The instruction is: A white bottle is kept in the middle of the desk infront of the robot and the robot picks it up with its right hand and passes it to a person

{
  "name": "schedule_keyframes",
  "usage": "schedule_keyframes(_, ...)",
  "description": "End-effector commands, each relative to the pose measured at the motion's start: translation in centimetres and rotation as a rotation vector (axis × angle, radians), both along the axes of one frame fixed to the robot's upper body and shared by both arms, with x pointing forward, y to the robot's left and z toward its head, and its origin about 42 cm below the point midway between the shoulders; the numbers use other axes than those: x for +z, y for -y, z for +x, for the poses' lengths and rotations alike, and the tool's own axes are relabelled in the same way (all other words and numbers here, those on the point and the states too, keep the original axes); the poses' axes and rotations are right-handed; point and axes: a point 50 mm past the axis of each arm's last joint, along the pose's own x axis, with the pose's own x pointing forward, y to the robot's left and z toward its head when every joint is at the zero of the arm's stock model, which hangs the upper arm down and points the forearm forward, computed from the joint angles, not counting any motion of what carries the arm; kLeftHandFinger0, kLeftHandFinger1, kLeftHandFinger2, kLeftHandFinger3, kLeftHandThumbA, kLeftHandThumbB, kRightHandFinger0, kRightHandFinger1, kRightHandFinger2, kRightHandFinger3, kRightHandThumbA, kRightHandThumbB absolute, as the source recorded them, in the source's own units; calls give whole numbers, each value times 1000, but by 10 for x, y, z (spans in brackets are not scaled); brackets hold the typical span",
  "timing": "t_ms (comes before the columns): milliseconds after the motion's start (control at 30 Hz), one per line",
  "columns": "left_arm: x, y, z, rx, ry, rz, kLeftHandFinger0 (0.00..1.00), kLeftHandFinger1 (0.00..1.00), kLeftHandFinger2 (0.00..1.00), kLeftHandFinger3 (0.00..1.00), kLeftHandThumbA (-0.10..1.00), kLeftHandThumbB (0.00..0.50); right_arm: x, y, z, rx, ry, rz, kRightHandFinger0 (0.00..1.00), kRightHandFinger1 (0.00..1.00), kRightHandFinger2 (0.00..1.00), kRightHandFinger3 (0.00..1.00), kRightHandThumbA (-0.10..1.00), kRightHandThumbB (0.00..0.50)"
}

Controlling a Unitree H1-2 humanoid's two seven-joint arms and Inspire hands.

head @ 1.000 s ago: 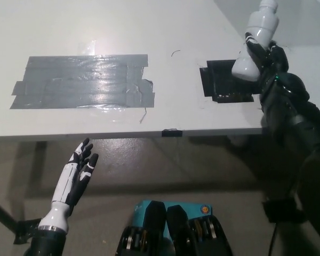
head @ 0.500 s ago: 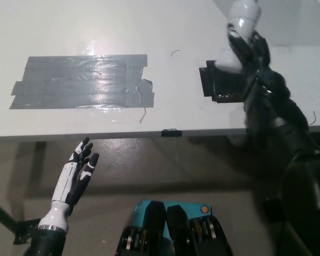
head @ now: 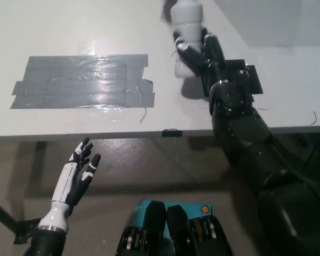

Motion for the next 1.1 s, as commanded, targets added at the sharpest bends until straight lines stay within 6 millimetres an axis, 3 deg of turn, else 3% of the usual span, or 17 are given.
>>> schedule_keyframes(0, 8, -2, 0, -10, 50, -1, 1000, 1000, 1000, 1000, 859, 22, 25, -13, 5, 5, 92, -51, 8, 457, 791, 760, -100, 168)
schedule_keyframes(267, 5, 3, -3, -17, 44, 18, 1000, 1000, 1000, 1000, 879, 18, 21, -13, 6, -6, 80, -102, 29, 463, 785, 762, -100, 169)
schedule_keyframes(333, 6, 2, -1, -15, 41, -2, 1000, 1000, 1000, 1000, 846, 15, 27, -17, 7, -5, 84, -100, 2, 425, 782, 785, -100, 175)
schedule_keyframes(533, 6, 2, 3, -19, 54, 6, 1000, 1000, 1000, 1000, 867, 8, 44, -21, 10, 0, 123, -95, 8, 435, 796, 800, -100, 175)
schedule_keyframes(567, 7, 3, 4, -20, 51, 7, 1000, 1000, 1000, 1000, 872, 12, 46, -21, 10, -11, 140, -111, 125, 559, 899, 877, -100, 213)
schedule_keyframes(600, 7, 3, 4, -21, 50, 7, 1000, 1000, 1000, 1000, 874, 12, 47, -21, 10, -16, 147, -117, 195, 574, 862, 839, -100, 206)
schedule_keyframes(633, 8, 3, 3, -21, 49, 19, 1000, 1000, 1000, 1000, 875, 4, 47, -21, 9, -17, 154, -114, 401, 641, 844, 932, -9, 213)
schedule_keyframes(667, 7, 4, 2, -24, 49, 24, 1000, 1000, 1000, 1000, 877, 8, 46, -20, 9, 9, 164, -100, 597, 822, 1000, 1000, 167, 288)
schedule_keyframes(700, 7, 5, 2, -25, 47, 23, 1000, 1000, 1000, 1000, 874, 2, 44, -20, 8, 37, 162, -83, 756, 1000, 1000, 1000, 276, 301)
schedule_keyframes(733, 6, 5, 1, -23, 41, 20, 1000, 1000, 1000, 1000, 864, 0, 40, -19, 7, 111, 157, -36, 1000, 1000, 1000, 1000, 391, 368)
schedule_keyframes(800, 6, 5, 1, -21, 38, -2, 1000, 1000, 1000, 1000, 821, 0, 34, -15, 7, 192, 156, -47, 1000, 1000, 1000, 1000, 587, 464)
schedule_keyframes(833, 6, 5, 1, -21, 37, -6, 1000, 1000, 1000, 1000, 819, 0, 33, -14, 7, 198, 154, -53, 1000, 1000, 1000, 1000, 588, 463)
schedule_keyframes(867, 3, 5, -2, -19, 30, -15, 1000, 1000, 1000, 1000, 817, 4, 28, -13, 6, 207, 145, -83, 1000, 1000, 1000, 1000, 691, 497)
schedule_keyframes(1067, 0, 3, -4, -20, 27, -20, 1000, 1000, 1000, 1000, 821, 0, 19, -3, 3, 259, 156, -132, 1000, 1000, 1000, 1000, 783, 500)
